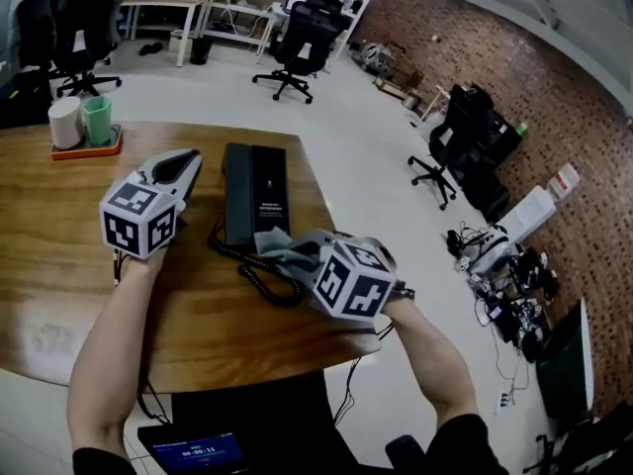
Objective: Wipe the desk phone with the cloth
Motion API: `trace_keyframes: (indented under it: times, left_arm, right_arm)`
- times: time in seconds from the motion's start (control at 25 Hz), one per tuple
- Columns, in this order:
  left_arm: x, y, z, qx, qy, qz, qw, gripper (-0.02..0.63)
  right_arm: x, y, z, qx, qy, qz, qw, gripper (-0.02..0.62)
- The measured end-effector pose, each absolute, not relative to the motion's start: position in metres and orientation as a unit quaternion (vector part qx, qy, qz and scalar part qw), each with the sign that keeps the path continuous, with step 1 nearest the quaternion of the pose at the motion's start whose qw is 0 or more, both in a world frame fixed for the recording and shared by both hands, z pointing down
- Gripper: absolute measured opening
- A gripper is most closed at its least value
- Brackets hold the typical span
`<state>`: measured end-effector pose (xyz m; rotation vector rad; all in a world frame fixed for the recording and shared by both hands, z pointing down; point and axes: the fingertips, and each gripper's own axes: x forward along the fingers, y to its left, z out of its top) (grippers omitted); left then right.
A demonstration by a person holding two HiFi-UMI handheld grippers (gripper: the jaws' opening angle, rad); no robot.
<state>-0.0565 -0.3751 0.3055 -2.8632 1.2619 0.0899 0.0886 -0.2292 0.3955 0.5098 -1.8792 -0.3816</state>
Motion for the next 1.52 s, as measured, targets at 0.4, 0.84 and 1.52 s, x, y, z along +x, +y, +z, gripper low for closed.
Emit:
trace_keyframes:
  times: [0.4,0.84,1.52]
  left_arm:
    - [-0.053,-0.373,0.31,-0.919,0.393,0.019,0.001,0.0]
    - [-0.017,-0.315,0.231,-0.937,0.327,0.055,0.111,0.0]
    - [0.031,-0.193,0.188,-0.957,0.104,0.155,0.221,0.0]
  right_arm:
    - [0.068,-0.211,0.279,0.319,-0.917,-0.125,0.204,0.026]
    - [0.096,-0.168,0.235,0.353,-0.928,-0.114,0.037,0.026]
    - [0.117,-0.128,0.242,0.327,-0.935,-0.139,-0.007,0.024]
